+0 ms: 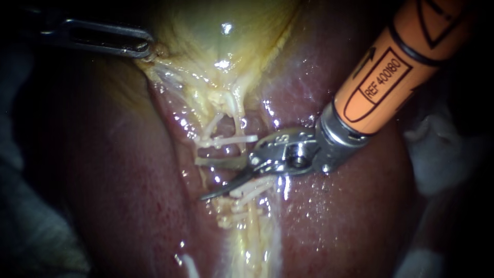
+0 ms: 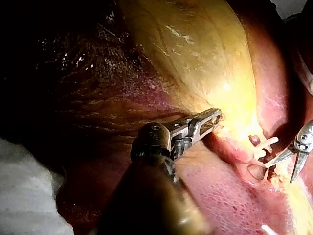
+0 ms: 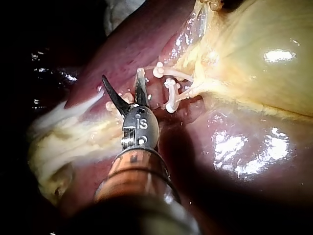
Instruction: Go to the cutting position right tube
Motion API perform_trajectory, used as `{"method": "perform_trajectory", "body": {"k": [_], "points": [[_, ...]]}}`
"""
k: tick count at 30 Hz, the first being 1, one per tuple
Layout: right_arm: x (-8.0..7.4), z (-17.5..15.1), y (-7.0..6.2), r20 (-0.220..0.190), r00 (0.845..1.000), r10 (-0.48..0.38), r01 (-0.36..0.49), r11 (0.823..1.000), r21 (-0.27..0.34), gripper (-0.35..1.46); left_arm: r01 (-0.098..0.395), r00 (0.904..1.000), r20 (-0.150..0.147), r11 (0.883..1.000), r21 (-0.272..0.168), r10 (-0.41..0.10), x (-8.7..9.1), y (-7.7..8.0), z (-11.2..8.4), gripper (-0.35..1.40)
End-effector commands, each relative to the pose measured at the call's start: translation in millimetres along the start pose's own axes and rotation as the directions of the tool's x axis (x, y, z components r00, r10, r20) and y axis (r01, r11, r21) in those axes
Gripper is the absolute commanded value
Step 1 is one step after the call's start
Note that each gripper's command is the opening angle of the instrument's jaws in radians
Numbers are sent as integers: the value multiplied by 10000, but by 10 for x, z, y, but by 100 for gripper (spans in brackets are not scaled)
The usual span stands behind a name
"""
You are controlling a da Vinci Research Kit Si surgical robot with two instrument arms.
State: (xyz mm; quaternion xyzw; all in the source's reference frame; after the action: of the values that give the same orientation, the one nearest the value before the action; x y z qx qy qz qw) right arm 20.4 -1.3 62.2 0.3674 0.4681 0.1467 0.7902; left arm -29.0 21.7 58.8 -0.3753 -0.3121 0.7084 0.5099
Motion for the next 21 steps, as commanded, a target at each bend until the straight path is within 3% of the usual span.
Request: {"method": "perform_trajectory", "body": {"k": [1,7,21], "points": [[0,-5,0,4,10000,10,-10,10000,24,133,1,10000,2,10000,0,-1,0,0,0,-35],[3,-26,-2,-6,10000,55,-55,9999,118,130,1,10000,2,10000,1,-1,0,0,0,-35],[-11,-47,-4,368,9993,-20,16,9999,121,130,1,10000,2,10000,1,-1,0,0,0,-35]]}}
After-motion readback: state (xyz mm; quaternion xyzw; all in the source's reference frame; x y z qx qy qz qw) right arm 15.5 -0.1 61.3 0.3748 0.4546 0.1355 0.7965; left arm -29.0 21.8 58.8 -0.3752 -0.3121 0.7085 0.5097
